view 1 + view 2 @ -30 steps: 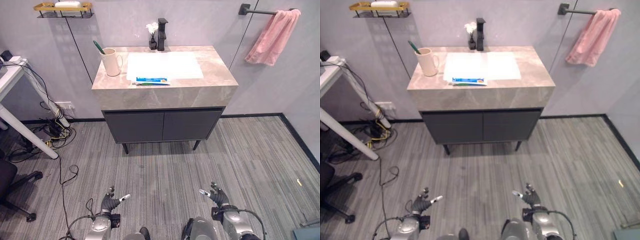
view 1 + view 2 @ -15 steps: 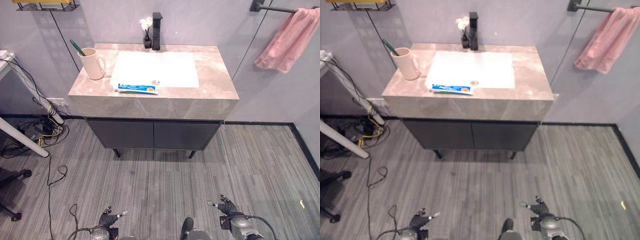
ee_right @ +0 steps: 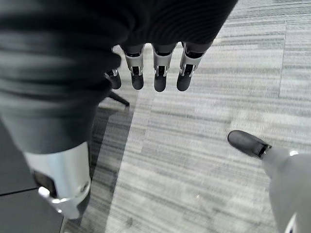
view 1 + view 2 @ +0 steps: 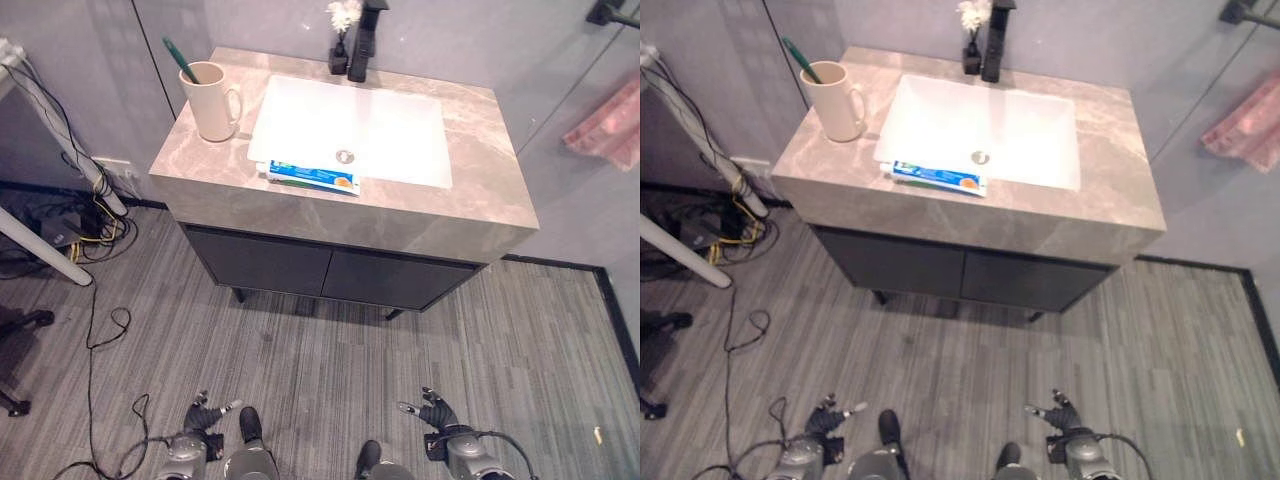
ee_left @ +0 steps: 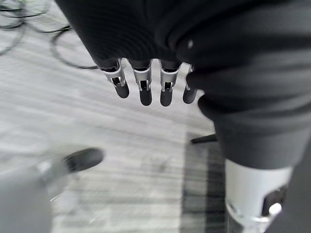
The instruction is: Put brush and paste in cup on sink, flatten towel.
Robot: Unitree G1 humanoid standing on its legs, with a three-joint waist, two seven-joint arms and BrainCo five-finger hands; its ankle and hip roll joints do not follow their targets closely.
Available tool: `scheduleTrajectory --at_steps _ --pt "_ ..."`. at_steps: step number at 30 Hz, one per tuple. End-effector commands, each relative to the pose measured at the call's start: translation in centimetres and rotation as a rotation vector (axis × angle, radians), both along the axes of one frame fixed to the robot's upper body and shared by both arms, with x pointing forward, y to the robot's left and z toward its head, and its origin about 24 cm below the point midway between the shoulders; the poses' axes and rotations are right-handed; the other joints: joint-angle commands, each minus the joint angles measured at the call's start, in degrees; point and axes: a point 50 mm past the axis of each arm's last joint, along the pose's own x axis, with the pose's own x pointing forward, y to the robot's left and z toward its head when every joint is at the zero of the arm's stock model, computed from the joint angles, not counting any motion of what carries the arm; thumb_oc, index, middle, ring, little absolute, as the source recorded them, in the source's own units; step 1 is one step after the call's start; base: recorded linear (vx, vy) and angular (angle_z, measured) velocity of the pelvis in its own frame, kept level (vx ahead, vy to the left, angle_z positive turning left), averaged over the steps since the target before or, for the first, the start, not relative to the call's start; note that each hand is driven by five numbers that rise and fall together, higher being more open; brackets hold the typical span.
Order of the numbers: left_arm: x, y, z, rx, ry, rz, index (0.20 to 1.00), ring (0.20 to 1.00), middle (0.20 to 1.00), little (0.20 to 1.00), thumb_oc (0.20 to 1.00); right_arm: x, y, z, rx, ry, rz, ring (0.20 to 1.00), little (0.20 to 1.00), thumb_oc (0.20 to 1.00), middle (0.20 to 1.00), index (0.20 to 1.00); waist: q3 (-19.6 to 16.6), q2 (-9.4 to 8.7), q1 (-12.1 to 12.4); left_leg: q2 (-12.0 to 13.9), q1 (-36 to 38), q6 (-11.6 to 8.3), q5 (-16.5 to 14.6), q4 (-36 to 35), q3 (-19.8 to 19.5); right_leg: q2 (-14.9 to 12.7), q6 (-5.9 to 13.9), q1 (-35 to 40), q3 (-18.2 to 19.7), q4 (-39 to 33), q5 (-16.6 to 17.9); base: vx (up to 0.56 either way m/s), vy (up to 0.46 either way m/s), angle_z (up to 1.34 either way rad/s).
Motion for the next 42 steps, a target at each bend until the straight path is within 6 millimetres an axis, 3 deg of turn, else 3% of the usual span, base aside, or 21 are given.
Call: scheduleTrajectory --at_steps 1,4,6,7,8,9,10,12,13,14,16,20,23,26,27,31,33,37,38,40,42 --pt "0.4 -1.3 -0.1 0.008 -0.016 -0.081 1.0 1.0 1.0 1.0 1.0 2.5 -1.6 1.6 -0.039 -0.094 0.007 1.0 1.0 1.0 1.0 1.0 -0.3 3.64 1.66 1.84 -6.33 -2.67 2.58 2.26 -11.69 1.34 3.29 1.93 3.78 7.86 -6.7 0.27 0.33 -0.47" --pt "0.3 -0.8 0.0 0.02 -0.011 -0.096 1.0 1.0 1.0 1.0 1.0 3.1 -0.9 1.9 -0.011 -0.12 0.012 1.0 1.0 1.0 1.0 1.0 -0.46 2.69 1.57 -1.35 -6.17 0.62 -1.92 6.59 -10.53 -2.6 4.68 -0.92 6.5 17.34 -2.91 0.25 0.395 -0.2" --pt "0.1 -0.4 0.1 0.031 -0.01 -0.099 1.0 1.0 1.0 1.0 1.0 4.0 -0.3 2.5 0.006 -0.161 0.033 1.0 1.0 1.0 1.0 1.0 -0.18 2.64 1.14 -3.54 -4.33 2.9 -4.03 7.06 -9.2 -5.22 5.26 -5.1 7.68 27.02 4.79 0.26 0.478 -0.39" --pt "0.4 -0.3 0.3 0.04 -0.023 -0.113 1.0 1.0 1.0 1.0 1.0 4.9 0.2 3.2 0.007 -0.207 0.06 1.0 1.0 1.0 1.0 1.0 1.5 3.75 0.21 -4.05 -1.33 4.43 -4.91 6.1 -8.7 -5.85 5.33 -8.79 6.87 34.33 7.82 0.3 0.46 -0.32" --pt "0.0 -0.3 0.2 0.037 -0.015 -0.123 1.0 1.0 1.0 1.0 1.0 4.8 0.1 3.3 0.013 -0.214 0.056 1.0 1.0 1.0 1.0 1.0 2.05 4.26 -0.19 -4.52 0.04 5.06 -5.61 5.77 -8.82 -4.38 5.42 -10.57 8.26 36.63 6.88 0.34 0.422 -0.12" --pt "-0.3 -0.3 0.1 0.034 -0.001 -0.135 1.0 1.0 1.0 1.0 1.0 5.3 0.5 3.8 0.067 -0.256 0.04 1.0 1.0 1.0 1.0 1.0 2.07 4.63 -1.56 -5.08 1.83 5.11 -5.72 4.64 -9.11 -0.12 4.45 -13.39 10.44 35.71 3.79 0.29 0.238 -0.12" --pt "-0.4 -0.2 0.1 0.034 -0.006 -0.129 1.0 1.0 1.0 1.0 1.0 5.2 0.6 3.8 0.091 -0.263 0.02 1.0 1.0 1.0 1.0 1.0 1.91 4.47 -1.65 -5.48 2.62 5.22 -5.98 4.23 -8.79 -0.3 4.34 -14.04 9.43 33.24 3.89 0.29 0.193 -0.2" --pt "-0.8 -0.2 -0.1 0.028 -0.003 -0.114 1.0 1.0 1.0 1.0 1.0 5.8 1.2 4.8 0.154 -0.335 -0.003 1.0 1.0 1.0 1.0 1.0 1.8 3.83 -1.41 -5.76 4.87 4.45 -6.7 2.25 -7.15 -5.62 4.65 -12.53 1.42 22.83 4.14 0.27 0.04 -0.1" --pt "-1.0 -0.3 -0.2 0.021 0.002 -0.11 1.0 1.0 1.0 1.0 1.0 5.9 1.2 5.1 0.177 -0.353 -0.015 1.0 1.0 1.0 1.0 1.0 1.9 3.63 -1.78 -5.59 5.71 3.69 -6.87 1.31 -7.4 -5.96 4.92 -12.54 0.35 16.59 4.58 0.19 -0.048 -0.14" --pt "-1.0 -0.3 -0.2 0.021 0.002 -0.11 1.0 1.0 1.0 1.0 1.0 5.9 1.2 5.1 0.177 -0.353 -0.015 1.0 1.0 1.0 1.0 1.0 1.91 3.63 -1.79 -5.59 5.72 3.69 -6.87 1.31 -7.4 -5.96 4.91 -12.51 0.34 16.58 4.59 0.31 -0.099 -0.28" --pt "-0.8 -0.5 -0.2 0.02 -0.002 -0.117 1.0 1.0 1.0 1.0 1.0 6.4 1.6 5.7 0.187 -0.388 0.0 1.0 1.0 1.0 1.0 1.0 1.87 2.51 -2.43 -5.63 7.74 2.12 -8.14 0.64 -7.58 -6.75 7.8 -13.08 0.57 3.55 10.32 0.36 -0.121 -0.09" --pt "0.1 -1.1 0.0 0.033 -0.009 -0.171 1.0 1.0 1.0 1.0 1.0 6.1 1.1 5.3 0.157 -0.358 0.014 1.0 1.0 1.0 1.0 1.0 1.11 1.04 -3.11 -5.79 9.32 1.28 -10.83 2.19 -8.91 -4.73 7.73 -11.94 4.41 2.8 9.95 0.33 -0.085 0.12" --pt "0.1 -1.5 -0.1 0.017 -0.017 -0.168 1.0 1.0 1.0 1.0 1.0 5.9 0.6 4.9 0.133 -0.331 0.03 1.0 1.0 1.0 1.0 1.0 -0.04 1.02 -3.03 -4.9 9.71 0.52 -11.89 4.49 -10.14 -2.75 6.65 -11.15 3.23 3.97 7.53 0.33 -0.128 0.32" --pt "-0.2 -1.6 -0.3 0.012 -0.001 -0.169 1.0 1.0 1.0 1.0 1.0 5.6 0.0 4.5 0.107 -0.296 0.026 1.0 1.0 1.0 1.0 1.0 -0.61 1.14 -3.2 -3.33 9.23 -0.97 -11.05 8.33 -10.72 -0.3 5.2 -10.71 2.65 4.6 5.03 0.29 -0.147 -0.13" --pt "0.0 -1.7 -0.3 0.009 -0.006 -0.167 1.0 1.0 1.0 1.0 1.0 5.3 -0.3 4.1 0.098 -0.275 0.014 1.0 1.0 1.0 1.0 1.0 -0.3 0.83 -3.0 -2.33 7.04 -2.39 -8.6 13.91 -11.04 0.95 4.05 -9.94 2.59 4.35 4.0 0.29 -0.201 -0.12" --pt "1.0 -1.7 0.2 0.014 -0.037 -0.18 1.0 1.0 1.0 1.0 1.0 5.1 -0.6 4.0 0.082 -0.266 0.021 1.0 1.0 1.0 1.0 1.0 1.07 0.01 -2.48 -0.19 1.56 -4.71 -3.43 25.31 -11.05 2.18 1.85 -8.14 1.27 3.09 2.58 0.13 -0.14 -0.08" --pt "1.2 -1.8 0.3 0.015 -0.044 -0.185 1.0 1.0 1.0 1.0 1.0 4.9 -0.8 3.9 0.08 -0.257 0.014 1.0 1.0 1.0 1.0 1.0 1.66 -0.24 -2.3 0.04 0.18 -5.08 -2.83 27.97 -10.92 2.32 1.36 -7.45 0.86 2.79 2.12 0.1 -0.085 -0.01" --pt "1.5 -2.0 0.4 0.028 -0.044 -0.196 1.0 1.0 1.0 1.0 1.0 3.6 -1.6 2.9 0.059 -0.194 -0.032 1.0 1.0 1.0 1.0 1.0 1.21 0.33 -2.6 2.53 -0.56 -3.38 -5.5 14.37 -2.38 2.53 2.7 -4.9 -1.0 1.1 0.69 0.17 0.038 0.14" --pt "1.5 -2.0 0.4 0.028 -0.044 -0.196 1.0 1.0 1.0 1.0 1.0 3.6 -1.6 2.9 0.059 -0.194 -0.032 1.0 1.0 1.0 1.0 1.0 1.25 0.27 -2.52 2.45 -0.36 -3.35 -5.43 14.16 -2.25 2.46 2.73 -4.87 -0.91 1.1 0.69 0.13 0.142 0.34" --pt "1.5 -2.0 0.3 0.035 -0.042 -0.195 1.0 1.0 1.0 1.0 1.0 3.3 -1.5 2.6 0.053 -0.182 -0.03 1.0 1.0 1.0 1.0 1.0 0.55 1.13 -2.43 3.24 -0.84 -3.37 -3.17 6.26 -1.42 2.42 3.3 -4.64 -0.35 1.34 0.07 0.16 0.179 0.22" --pt "1.6 -2.0 0.4 0.041 -0.045 -0.191 1.0 1.0 1.0 1.0 1.0 2.9 -1.6 2.5 0.042 -0.175 -0.031 1.0 1.0 1.0 1.0 1.0 0.14 2.38 -1.87 4.27 -1.59 -4.24 2.27 -1.04 -2.71 2.61 3.85 -3.85 0.12 1.67 -0.56 0.22 0.238 -0.02"
